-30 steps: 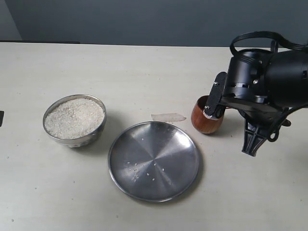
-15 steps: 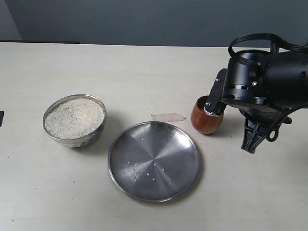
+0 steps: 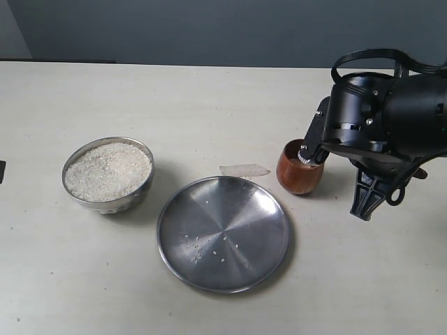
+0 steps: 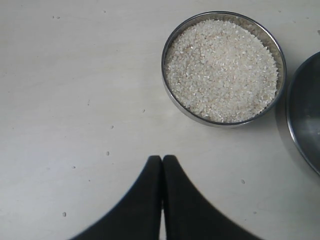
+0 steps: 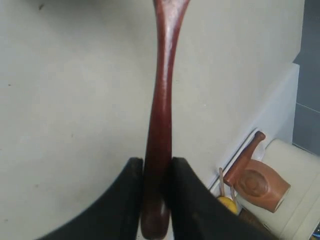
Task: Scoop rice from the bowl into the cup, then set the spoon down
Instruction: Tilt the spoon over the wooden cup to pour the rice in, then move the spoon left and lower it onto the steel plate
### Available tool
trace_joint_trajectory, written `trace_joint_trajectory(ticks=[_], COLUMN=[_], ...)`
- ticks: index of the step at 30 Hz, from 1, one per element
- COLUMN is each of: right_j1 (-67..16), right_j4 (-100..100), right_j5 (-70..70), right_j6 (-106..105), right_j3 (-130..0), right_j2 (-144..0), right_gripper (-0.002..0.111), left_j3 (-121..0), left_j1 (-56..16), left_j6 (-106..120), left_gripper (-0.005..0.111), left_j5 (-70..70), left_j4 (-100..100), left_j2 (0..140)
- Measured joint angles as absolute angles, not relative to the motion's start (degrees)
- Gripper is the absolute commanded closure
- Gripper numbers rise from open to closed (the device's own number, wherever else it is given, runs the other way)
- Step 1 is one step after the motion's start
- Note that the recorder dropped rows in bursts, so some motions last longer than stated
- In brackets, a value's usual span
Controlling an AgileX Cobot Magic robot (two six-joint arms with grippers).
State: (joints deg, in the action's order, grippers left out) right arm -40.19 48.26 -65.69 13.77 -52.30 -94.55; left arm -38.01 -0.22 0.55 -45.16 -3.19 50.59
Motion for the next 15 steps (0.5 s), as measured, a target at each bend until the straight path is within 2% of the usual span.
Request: trace_joint_trajectory(ticks=[15], right_j1=[-40.8], right_j4=[47.3], right_j5=[-65.1], right_j6=[13.9], right_j3=[-52.3], right_j2=[-93.2], right_gripper=[0.109], left_j3=[-38.0], left_j1=[-0.2], left_j6=[0.6], left_gripper=[0.106], left_j5=[-45.2], left_j4=[-3.2], left_j2=[50.6])
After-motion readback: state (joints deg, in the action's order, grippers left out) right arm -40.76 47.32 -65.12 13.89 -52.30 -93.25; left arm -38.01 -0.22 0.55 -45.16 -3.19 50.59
